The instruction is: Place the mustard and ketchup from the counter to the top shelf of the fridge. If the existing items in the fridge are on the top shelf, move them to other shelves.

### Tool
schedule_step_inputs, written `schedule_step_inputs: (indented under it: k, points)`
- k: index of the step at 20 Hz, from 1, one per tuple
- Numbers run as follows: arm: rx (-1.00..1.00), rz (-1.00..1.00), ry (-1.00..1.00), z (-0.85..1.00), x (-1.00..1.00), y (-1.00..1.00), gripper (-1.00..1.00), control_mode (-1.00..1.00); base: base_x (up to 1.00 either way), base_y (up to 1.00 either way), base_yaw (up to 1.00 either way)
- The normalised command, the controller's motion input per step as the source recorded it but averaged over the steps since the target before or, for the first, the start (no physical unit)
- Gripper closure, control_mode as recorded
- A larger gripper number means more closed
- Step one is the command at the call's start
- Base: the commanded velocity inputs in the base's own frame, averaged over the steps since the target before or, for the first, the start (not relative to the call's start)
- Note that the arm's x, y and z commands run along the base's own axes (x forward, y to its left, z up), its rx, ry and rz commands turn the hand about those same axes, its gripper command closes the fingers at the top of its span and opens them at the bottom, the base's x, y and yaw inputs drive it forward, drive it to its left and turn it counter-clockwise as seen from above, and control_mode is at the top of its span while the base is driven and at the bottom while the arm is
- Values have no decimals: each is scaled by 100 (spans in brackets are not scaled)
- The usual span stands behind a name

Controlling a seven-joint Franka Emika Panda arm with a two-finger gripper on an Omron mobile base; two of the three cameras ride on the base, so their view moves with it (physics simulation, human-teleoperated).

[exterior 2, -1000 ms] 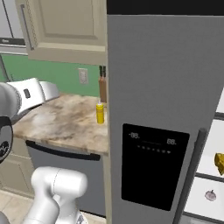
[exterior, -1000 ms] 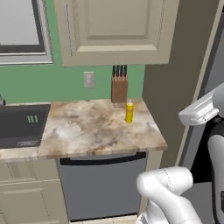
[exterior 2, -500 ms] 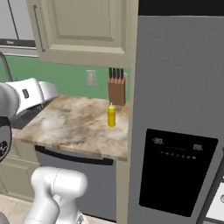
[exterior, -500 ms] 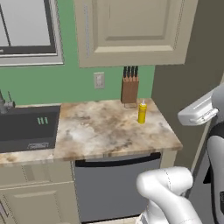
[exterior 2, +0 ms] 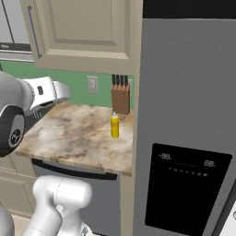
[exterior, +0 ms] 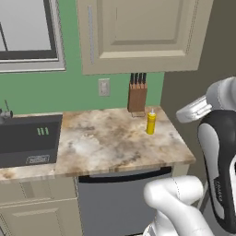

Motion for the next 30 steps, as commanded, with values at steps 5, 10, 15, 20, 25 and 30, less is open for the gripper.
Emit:
schedule_step_inputs:
  k: [5,10,15,20,25,30]
  points:
    - [7,-12,10,-71,56,0,-100,-100,0,0,0]
    - [23,-20,2,-85,47,0,-100,-100,0,0,0]
    - [20,-25,8,-50,69,-1,-100,-100,0,0,0]
    - [3,-26,33,-10,77,-12,-100,-100,0,0,0]
    - [0,-8,22,-25,23,-16,-100,-100,0,0,0]
    - [0,-6,5,-52,44,-27,-100,-100,0,0,0]
